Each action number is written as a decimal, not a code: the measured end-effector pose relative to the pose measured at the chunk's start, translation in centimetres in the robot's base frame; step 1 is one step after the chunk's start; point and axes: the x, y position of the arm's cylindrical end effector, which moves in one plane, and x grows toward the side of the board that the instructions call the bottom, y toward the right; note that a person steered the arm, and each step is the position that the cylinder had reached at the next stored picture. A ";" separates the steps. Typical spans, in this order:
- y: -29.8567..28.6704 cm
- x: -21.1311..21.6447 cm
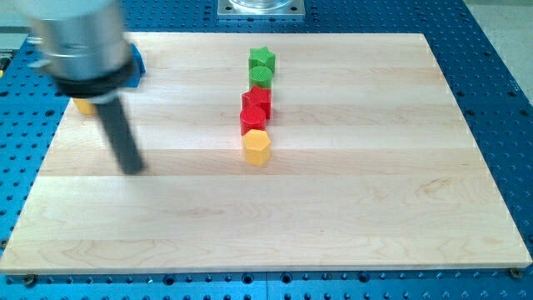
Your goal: Push the heart left below the hexagon
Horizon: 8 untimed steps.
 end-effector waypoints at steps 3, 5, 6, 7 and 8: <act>-3.5 -12.1; 7.6 3.1; 1.8 3.2; 2.0 6.6; 5.8 7.3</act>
